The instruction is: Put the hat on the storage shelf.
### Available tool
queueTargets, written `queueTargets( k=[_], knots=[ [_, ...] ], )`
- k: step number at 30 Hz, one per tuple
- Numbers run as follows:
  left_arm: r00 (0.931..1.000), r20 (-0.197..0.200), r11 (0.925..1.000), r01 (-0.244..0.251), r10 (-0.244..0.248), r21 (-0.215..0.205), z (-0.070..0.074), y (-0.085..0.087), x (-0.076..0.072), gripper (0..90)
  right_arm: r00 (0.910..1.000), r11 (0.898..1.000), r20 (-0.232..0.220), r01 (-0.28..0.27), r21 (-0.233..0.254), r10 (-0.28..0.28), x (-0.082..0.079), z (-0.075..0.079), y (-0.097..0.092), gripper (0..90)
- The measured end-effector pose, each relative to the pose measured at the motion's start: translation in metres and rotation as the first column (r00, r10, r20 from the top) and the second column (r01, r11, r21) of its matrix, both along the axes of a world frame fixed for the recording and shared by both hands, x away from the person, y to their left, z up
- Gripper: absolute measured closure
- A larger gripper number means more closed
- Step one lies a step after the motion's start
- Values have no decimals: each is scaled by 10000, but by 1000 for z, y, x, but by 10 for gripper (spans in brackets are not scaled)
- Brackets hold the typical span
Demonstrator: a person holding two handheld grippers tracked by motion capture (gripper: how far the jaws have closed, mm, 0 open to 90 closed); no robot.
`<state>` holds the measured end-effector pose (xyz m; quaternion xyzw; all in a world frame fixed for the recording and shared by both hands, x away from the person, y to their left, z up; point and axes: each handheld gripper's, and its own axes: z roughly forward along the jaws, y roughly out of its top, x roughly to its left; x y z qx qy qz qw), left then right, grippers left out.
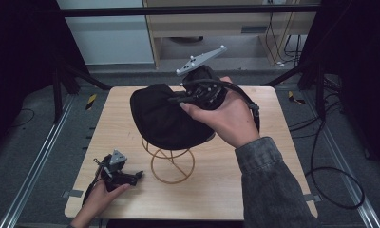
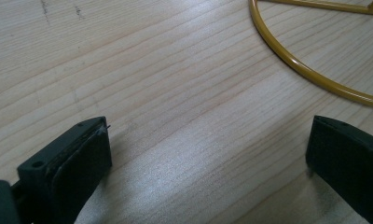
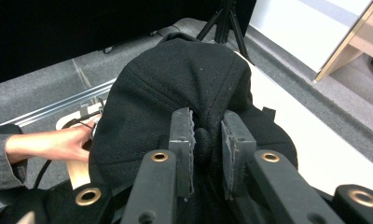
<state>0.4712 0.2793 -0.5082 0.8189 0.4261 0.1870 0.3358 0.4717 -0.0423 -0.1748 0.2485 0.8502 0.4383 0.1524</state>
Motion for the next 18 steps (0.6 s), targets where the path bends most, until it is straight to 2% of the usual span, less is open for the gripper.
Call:
queueTargets(
  k=[8,18],
  knots=[
    [10000,-6,10000,17,-17,-5,0,0,0,0,10000,9999,-21,-71,-117,71,0,-2,5,769],
    [10000,-18,10000,34,-34,-1,0,0,1,0,9997,9987,-116,-222,-459,217,9,-11,27,760]
  ],
)
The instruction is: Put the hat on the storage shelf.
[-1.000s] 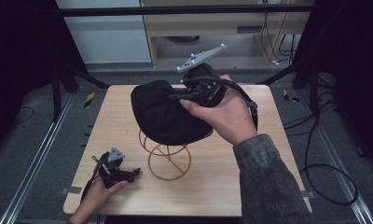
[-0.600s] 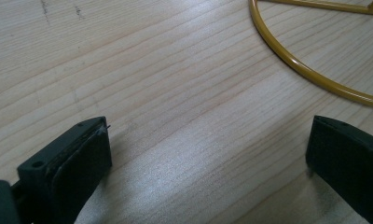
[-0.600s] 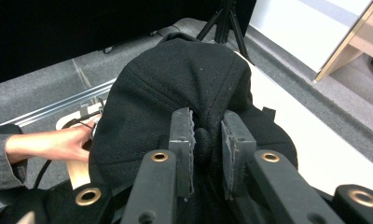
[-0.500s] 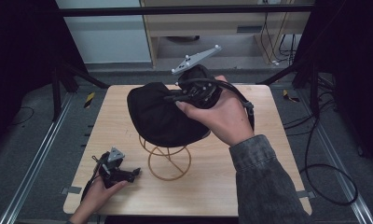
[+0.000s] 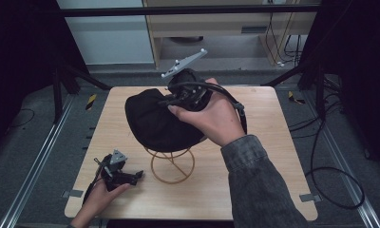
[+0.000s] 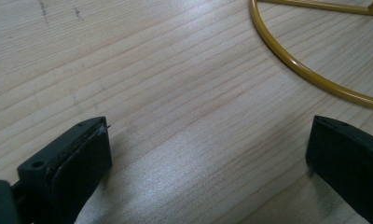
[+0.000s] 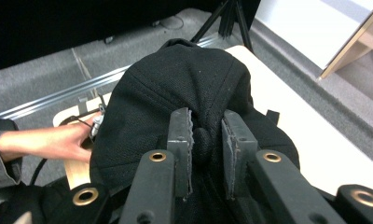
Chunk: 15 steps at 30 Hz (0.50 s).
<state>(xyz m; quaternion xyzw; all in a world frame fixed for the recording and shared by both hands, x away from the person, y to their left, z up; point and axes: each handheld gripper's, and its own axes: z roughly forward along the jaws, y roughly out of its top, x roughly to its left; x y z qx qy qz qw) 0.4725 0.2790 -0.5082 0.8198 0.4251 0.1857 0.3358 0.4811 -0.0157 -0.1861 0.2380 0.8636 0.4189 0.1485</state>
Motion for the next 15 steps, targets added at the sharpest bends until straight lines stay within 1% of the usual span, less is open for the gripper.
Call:
queueTargets(
  k=[4,9,15],
  knots=[
    [10000,3,10000,-3,3,-4,0,0,0,0,9999,9996,-129,35,-291,-39,5,-6,7,760],
    [10000,2,10000,-1,1,-3,0,0,0,0,9996,9997,-268,-68,-249,61,9,-9,14,760],
    [10000,4,10000,-2,2,-2,0,0,0,0,9992,9980,-384,-137,-609,114,13,-15,22,759]
  ],
)
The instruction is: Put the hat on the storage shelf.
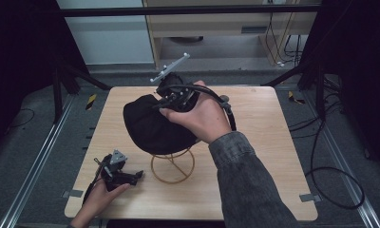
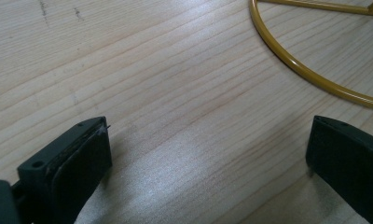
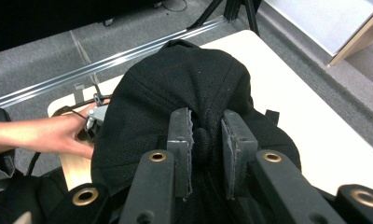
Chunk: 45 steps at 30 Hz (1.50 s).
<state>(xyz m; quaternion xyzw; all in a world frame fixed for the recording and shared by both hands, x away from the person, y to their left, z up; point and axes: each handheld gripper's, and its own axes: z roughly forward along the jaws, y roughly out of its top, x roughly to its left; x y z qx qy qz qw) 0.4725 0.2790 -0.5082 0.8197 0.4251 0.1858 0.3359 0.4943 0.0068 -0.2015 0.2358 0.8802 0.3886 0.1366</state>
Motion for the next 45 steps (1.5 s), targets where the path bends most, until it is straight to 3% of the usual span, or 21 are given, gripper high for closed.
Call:
queueTargets(
  k=[16,45],
  knots=[
    [10000,34,10000,-18,18,-13,0,0,0,0,9995,9998,-290,110,-188,-116,10,-15,-1,757],
    [10000,30,10000,-10,10,-8,0,0,0,0,9987,9976,-470,175,-676,-208,19,-24,12,730]
  ],
)
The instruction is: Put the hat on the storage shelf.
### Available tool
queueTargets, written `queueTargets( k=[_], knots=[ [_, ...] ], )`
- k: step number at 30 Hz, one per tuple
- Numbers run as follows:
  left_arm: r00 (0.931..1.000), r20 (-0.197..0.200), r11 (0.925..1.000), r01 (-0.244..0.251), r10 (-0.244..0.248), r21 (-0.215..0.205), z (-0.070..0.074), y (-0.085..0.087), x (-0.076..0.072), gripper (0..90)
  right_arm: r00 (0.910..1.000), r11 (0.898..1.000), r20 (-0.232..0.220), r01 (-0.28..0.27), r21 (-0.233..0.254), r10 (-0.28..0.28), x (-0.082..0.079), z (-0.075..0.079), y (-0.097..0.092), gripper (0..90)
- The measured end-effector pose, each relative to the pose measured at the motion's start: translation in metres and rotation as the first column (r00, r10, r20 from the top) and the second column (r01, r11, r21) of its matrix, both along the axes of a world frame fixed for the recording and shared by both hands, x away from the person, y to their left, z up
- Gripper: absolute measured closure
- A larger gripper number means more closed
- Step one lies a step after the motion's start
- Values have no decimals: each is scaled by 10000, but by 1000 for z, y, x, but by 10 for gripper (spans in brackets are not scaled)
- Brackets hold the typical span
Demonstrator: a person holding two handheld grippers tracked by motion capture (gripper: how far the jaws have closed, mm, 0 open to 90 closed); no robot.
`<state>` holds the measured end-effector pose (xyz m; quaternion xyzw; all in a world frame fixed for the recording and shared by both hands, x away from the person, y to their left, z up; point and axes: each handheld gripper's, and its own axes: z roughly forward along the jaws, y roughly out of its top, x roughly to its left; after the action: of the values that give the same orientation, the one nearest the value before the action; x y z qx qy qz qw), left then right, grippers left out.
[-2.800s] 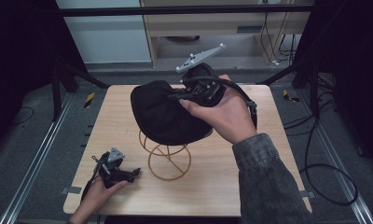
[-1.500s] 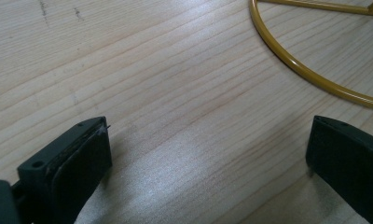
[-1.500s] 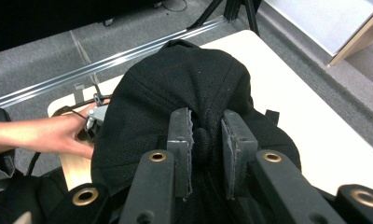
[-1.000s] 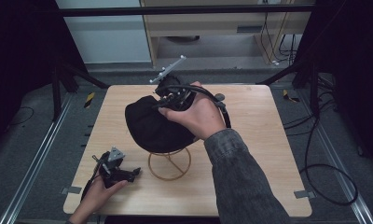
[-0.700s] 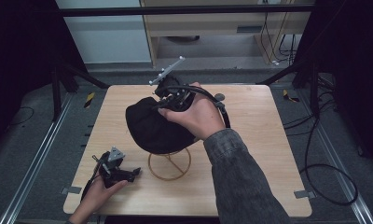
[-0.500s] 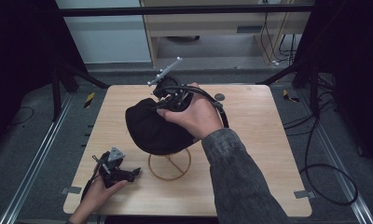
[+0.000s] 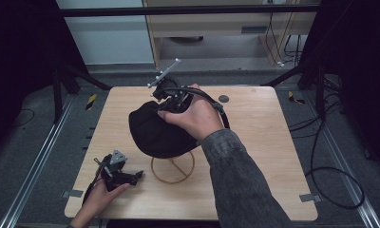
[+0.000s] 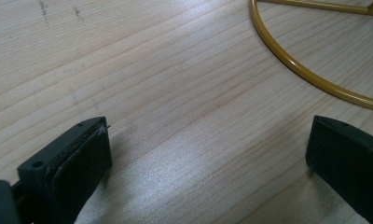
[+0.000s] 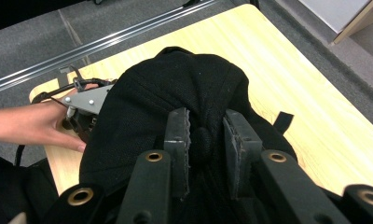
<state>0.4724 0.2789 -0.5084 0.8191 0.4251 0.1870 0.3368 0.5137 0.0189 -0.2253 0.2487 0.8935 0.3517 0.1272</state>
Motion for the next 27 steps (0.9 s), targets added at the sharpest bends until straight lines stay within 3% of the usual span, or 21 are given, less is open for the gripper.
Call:
queueTargets(
  k=[12,27],
  knots=[
    [10000,-1,10000,0,0,0,0,0,0,0,9998,9997,2,177,146,-177,0,-2,-5,590],
    [10000,-2,10000,5,-5,-3,0,0,0,0,9999,9982,17,156,572,-157,-7,5,-13,525]
  ],
)
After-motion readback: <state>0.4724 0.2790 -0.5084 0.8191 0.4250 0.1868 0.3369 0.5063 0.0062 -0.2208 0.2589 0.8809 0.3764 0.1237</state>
